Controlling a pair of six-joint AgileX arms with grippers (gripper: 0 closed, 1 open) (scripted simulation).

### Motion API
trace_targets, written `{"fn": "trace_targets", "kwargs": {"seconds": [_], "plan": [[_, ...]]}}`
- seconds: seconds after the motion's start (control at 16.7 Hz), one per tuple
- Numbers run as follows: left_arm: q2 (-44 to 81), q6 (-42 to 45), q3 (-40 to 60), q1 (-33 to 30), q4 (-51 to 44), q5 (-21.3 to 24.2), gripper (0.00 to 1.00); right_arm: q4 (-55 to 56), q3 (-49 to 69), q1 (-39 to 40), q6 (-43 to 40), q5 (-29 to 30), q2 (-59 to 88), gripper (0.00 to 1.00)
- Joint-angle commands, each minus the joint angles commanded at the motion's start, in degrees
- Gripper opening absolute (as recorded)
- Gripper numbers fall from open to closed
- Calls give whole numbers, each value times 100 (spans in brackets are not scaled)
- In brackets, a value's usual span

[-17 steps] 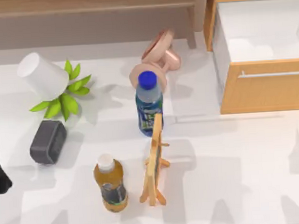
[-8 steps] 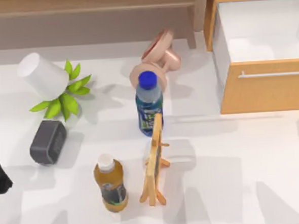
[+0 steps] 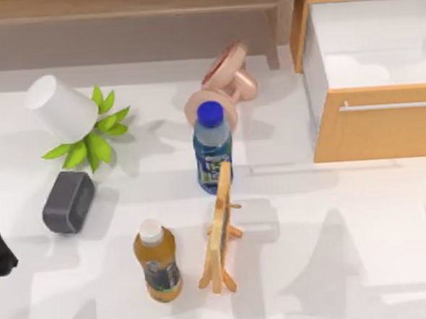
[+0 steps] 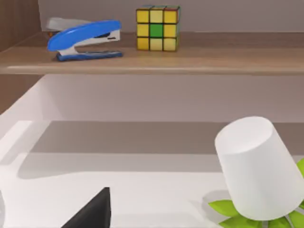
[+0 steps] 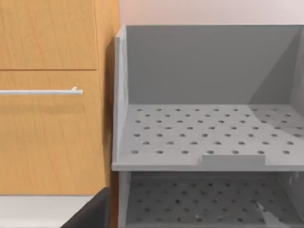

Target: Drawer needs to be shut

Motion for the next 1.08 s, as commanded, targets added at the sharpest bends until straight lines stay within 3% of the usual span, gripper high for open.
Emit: {"fn": "trace_targets", "kwargs": {"seconds": [0.18,0.6,0.84,1.08], "plan": [[0,0,0,0,0,0,100,181,230,-240,4,-235,386,100],[0,0,0,0,0,0,100,351,97,-55,-171,-122,454,100],[0,0,0,0,0,0,100,1284,-550,869,-1180,452,974,100],[0,0,0,0,0,0,100,2727,-1448,2199,-2877,1445,1879,100]]}}
